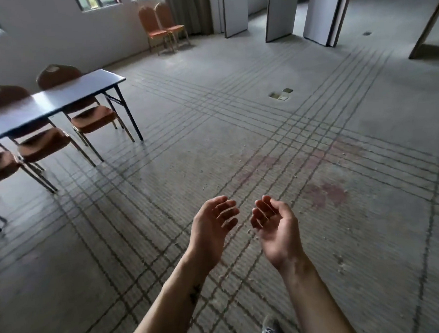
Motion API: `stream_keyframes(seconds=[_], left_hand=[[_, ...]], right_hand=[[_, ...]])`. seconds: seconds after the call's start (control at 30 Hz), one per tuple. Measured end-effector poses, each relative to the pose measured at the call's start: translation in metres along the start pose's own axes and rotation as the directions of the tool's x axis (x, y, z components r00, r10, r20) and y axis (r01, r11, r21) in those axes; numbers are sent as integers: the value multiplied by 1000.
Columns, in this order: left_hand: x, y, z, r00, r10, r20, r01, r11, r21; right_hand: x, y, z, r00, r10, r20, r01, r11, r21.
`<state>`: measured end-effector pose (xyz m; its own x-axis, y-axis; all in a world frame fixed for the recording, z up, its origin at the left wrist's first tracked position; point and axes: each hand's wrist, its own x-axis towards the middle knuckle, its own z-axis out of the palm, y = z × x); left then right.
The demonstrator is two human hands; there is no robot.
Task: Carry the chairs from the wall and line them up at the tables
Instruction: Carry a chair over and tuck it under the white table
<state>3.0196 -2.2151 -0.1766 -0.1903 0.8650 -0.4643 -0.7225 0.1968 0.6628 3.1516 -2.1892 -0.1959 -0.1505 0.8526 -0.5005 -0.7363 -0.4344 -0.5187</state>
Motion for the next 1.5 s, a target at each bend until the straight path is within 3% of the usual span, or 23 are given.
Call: stream_keyframes(seconds=[0.43,0.87,1.0,1.13,1.3,1.5], left_hand=[[266,84,100,995,27,-99,-33,998,-59],[577,255,194,997,28,71,-25,999,-39],[671,282,221,999,15,38,-12,997,-78],[766,299,246,999,42,14,-40,992,-120],[887,341,299,995,100,12,-96,977,-190],[995,406,349,985,175,-8,-172,957,-232]], right_hand=[[271,-105,111,998,60,20,-59,997,-57],[550,-185,308,999,-32,43,34,997,-64],[646,-206,344,999,13,39,-13,1000,-20],[750,-229,373,995,52,83,-54,998,24],[886,-273,430,971,148,189,-186,963,197],[994,-323,513,951,144,274,-172,981,84]])
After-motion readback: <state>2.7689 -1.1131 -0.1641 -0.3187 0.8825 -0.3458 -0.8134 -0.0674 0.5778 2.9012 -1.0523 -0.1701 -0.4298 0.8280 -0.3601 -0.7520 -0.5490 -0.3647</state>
